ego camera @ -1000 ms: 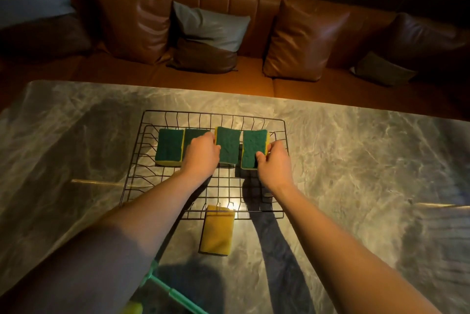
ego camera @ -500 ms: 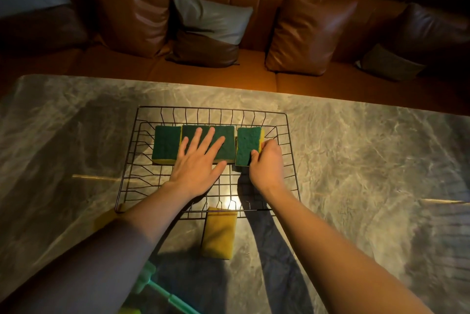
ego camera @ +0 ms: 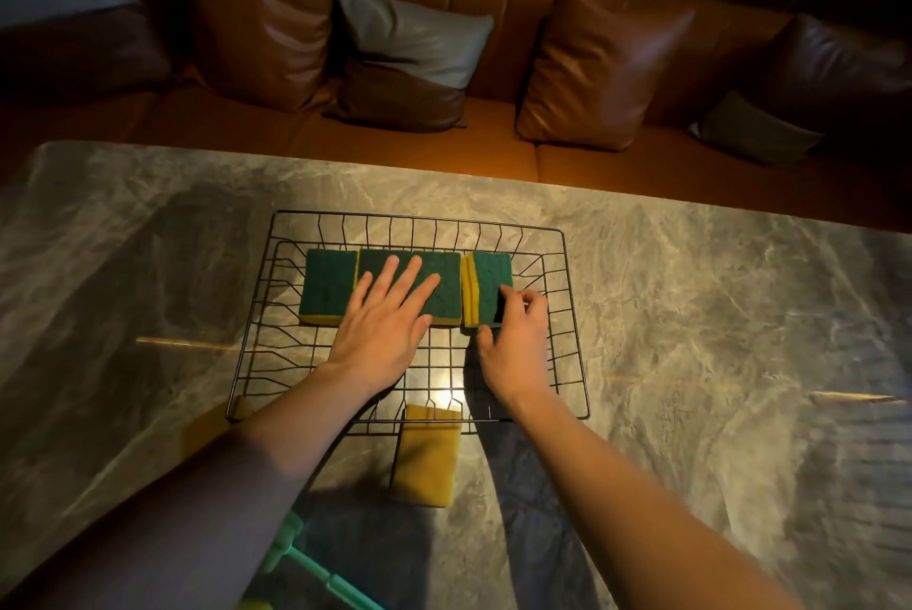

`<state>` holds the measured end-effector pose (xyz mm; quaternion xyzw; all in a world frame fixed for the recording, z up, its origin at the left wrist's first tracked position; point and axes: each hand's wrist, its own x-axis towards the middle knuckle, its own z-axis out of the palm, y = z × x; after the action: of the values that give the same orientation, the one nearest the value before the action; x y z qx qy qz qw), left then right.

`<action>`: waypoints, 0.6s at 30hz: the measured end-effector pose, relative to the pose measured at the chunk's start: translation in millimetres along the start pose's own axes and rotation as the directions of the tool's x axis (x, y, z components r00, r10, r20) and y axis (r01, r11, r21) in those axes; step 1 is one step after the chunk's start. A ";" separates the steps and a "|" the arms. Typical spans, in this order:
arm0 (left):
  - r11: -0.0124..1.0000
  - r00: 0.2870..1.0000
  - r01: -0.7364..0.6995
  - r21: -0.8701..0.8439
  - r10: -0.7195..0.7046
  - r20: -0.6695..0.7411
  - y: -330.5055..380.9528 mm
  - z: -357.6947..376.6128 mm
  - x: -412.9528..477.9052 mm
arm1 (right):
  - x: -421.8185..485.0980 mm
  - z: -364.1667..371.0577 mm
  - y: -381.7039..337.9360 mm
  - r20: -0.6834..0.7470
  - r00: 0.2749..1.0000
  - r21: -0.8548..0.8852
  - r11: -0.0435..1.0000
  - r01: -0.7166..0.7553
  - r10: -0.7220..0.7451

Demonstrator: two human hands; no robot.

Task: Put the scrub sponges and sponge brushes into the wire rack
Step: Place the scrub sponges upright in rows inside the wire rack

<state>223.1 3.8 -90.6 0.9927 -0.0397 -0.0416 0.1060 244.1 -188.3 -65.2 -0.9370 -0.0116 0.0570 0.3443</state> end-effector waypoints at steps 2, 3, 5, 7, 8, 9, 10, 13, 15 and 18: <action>1.000 1.000 -0.004 0.003 0.004 0.001 0.1 0.7 -0.7 | 0.0 1.5 1.4 -0.019 1.000 -0.039 0.999 0.011 -0.012; 1.000 1.000 -0.004 0.004 0.004 0.002 0.3 1.2 -0.8 | 0.0 2.0 1.7 -0.018 1.000 -0.055 0.998 0.022 -0.023; 1.000 1.000 -0.005 0.009 0.005 0.008 0.2 2.3 -0.4 | 0.2 2.7 2.4 -0.001 0.998 -0.085 0.995 0.055 -0.055; 1.000 1.000 -0.006 0.012 0.006 0.018 -0.2 2.9 0.1 | 0.0 3.0 3.1 0.024 0.997 -0.112 0.990 0.081 -0.079; 1.000 1.000 -0.006 0.009 0.006 0.026 -0.4 2.7 0.4 | -0.1 2.9 3.1 0.033 0.996 -0.131 0.988 0.083 -0.080; 1.000 0.999 -0.006 0.000 0.006 0.037 -0.7 1.4 0.6 | -0.5 2.4 2.9 0.042 0.996 -0.160 0.984 0.080 -0.074; 1.000 0.999 -0.005 -0.011 0.006 0.047 -1.0 -0.8 0.3 | -1.3 1.2 2.0 0.056 0.997 -0.196 0.978 0.071 -0.061; 0.999 1.000 0.000 -0.050 0.001 0.030 1.2 -14.1 -8.0 | -10.2 -8.9 -6.3 0.120 0.992 -0.290 0.955 0.068 -0.034; 0.995 1.000 0.006 -0.102 -0.006 -0.004 4.2 -29.2 -21.6 | -23.0 -20.0 -12.4 0.125 0.990 -0.278 0.956 0.097 -0.064; 0.980 0.997 0.028 -0.199 -0.041 -0.063 6.7 -51.2 -58.0 | -57.9 -35.8 -18.3 0.047 0.987 -0.189 0.969 0.159 -0.152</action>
<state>169.7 12.9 -35.0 0.9786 -0.0146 -0.0138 0.2049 191.1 -201.0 -20.6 -0.9611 -0.0959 0.0433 0.2554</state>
